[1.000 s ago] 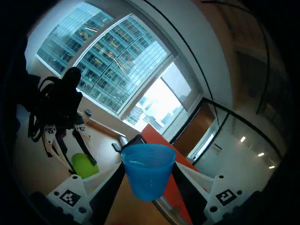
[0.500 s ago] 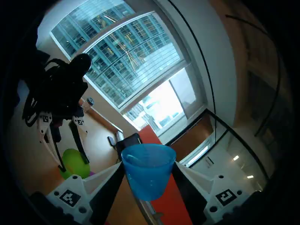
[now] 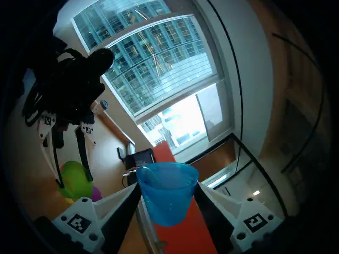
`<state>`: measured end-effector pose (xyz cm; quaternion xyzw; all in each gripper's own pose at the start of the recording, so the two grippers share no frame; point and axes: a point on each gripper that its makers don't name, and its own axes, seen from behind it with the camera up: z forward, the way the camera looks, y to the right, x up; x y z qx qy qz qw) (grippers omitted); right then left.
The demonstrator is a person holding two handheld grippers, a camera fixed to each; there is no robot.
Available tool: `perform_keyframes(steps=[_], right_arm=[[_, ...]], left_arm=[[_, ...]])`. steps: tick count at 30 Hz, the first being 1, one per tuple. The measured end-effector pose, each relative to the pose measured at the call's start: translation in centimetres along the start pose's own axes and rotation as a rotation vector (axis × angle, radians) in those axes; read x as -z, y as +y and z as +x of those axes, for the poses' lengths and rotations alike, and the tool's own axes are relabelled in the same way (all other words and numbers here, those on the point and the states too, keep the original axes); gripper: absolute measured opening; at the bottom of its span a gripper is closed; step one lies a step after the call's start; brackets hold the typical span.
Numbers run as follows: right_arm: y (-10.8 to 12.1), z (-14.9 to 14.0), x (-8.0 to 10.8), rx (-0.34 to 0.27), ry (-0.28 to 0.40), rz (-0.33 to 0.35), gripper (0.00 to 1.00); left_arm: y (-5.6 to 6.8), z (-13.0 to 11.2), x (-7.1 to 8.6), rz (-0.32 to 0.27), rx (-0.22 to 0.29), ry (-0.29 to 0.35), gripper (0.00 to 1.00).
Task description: Pour water
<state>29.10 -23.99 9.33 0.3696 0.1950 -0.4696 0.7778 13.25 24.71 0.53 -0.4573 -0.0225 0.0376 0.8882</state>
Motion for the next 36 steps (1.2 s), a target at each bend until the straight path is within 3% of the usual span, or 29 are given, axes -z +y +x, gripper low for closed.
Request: perform_keyframes(steps=[36], right_arm=[[2.4,0.3,-0.4,0.177,-0.004,-0.053,0.88]], left_arm=[[0.6,0.1,-0.2,-0.012,-0.008,-0.003,0.9]])
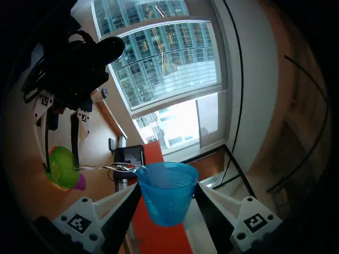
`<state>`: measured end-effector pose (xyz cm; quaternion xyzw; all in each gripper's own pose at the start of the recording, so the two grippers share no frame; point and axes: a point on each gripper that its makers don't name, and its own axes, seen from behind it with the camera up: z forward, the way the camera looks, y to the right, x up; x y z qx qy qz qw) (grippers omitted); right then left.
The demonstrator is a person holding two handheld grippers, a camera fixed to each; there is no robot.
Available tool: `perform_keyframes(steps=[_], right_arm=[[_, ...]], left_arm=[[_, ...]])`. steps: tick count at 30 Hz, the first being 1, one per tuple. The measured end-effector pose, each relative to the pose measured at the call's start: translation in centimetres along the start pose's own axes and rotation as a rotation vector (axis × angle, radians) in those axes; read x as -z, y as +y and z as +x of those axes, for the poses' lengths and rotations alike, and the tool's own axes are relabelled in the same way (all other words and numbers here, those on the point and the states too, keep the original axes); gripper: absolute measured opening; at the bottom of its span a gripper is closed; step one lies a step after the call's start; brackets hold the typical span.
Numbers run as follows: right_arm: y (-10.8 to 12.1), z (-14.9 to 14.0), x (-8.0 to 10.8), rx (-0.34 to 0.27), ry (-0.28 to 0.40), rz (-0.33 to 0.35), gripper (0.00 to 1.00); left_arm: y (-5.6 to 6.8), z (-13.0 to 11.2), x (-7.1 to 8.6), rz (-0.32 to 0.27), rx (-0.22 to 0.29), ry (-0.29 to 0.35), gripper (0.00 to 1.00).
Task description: Pour water
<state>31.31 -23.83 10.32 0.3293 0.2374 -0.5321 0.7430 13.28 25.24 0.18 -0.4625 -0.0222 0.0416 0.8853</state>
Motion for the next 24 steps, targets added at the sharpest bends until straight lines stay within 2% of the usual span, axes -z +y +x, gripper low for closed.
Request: perform_keyframes(steps=[24], right_arm=[[0.82,0.8,-0.24,0.089,0.006,-0.014,0.88]], left_arm=[[0.4,0.44,0.13,-0.002,-0.004,0.007,0.9]])
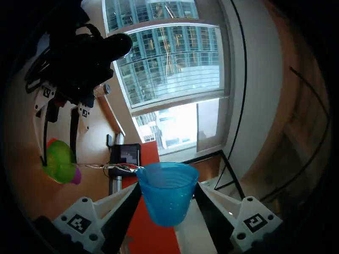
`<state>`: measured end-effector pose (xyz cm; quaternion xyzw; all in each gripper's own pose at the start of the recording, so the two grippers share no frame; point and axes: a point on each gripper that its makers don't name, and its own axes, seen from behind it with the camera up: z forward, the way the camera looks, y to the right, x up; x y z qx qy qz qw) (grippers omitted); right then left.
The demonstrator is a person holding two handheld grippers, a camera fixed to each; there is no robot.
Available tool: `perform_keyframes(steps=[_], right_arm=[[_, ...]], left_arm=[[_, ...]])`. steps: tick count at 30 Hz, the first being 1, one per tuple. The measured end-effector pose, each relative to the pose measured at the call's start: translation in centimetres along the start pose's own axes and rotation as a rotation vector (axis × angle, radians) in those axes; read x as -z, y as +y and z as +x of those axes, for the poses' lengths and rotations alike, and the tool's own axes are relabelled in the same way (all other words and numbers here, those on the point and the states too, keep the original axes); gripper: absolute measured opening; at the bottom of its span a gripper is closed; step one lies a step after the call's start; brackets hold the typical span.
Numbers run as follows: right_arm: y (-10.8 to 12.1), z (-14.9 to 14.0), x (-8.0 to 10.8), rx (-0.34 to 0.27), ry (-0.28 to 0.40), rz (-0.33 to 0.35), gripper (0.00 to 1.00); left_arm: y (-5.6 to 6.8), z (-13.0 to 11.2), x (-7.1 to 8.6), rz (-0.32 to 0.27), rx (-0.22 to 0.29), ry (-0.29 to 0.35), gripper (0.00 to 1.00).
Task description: Pour water
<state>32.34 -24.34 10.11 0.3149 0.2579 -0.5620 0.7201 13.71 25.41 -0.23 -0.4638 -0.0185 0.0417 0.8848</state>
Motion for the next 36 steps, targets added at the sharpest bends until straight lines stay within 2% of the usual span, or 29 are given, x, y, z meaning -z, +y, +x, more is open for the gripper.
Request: perform_keyframes(steps=[27,36], right_arm=[[0.27,0.51,-0.3,0.124,0.002,-0.007,0.88],[0.48,1.07,-0.43,0.185,0.007,-0.008,0.88]], left_arm=[[0.11,-0.09,-0.03,-0.001,0.007,0.004,0.9],[0.2,0.26,-0.03,-0.002,0.008,0.008,0.9]])
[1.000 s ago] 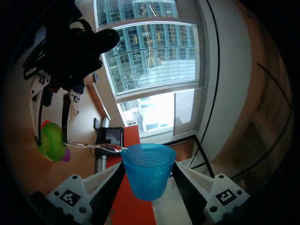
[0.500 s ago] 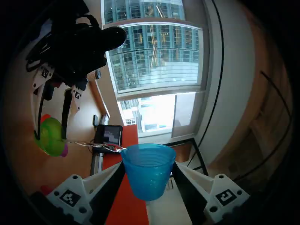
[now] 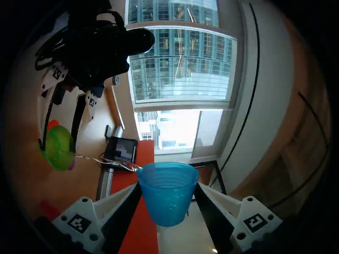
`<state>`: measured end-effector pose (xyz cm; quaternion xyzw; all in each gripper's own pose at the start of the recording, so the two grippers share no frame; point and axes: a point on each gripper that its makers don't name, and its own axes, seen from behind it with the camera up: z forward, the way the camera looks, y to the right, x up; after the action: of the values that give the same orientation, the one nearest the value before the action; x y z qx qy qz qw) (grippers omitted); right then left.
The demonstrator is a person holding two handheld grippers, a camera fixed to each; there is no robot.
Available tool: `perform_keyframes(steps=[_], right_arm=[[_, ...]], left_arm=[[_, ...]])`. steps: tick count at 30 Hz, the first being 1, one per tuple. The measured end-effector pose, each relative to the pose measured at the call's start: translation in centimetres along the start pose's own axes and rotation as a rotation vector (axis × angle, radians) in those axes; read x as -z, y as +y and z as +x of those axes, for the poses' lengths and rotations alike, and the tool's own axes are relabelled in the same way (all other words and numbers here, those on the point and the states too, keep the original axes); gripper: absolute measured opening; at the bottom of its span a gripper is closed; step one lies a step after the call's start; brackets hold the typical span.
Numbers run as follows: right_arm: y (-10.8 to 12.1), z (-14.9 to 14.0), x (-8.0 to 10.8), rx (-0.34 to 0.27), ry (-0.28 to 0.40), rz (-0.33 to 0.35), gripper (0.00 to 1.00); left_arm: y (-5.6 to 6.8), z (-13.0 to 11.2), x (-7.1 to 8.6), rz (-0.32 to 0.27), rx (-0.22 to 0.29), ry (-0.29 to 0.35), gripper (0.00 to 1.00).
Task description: Pour water
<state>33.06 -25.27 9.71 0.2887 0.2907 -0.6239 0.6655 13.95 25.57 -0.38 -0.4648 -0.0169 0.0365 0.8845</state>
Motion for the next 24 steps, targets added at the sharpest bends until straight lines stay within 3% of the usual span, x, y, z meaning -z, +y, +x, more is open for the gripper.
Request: perform_keyframes(steps=[24], right_arm=[[-0.1,1.6,-0.3,0.196,0.018,0.018,0.88]], left_arm=[[-0.4,0.2,-0.2,0.006,0.01,0.002,0.9]])
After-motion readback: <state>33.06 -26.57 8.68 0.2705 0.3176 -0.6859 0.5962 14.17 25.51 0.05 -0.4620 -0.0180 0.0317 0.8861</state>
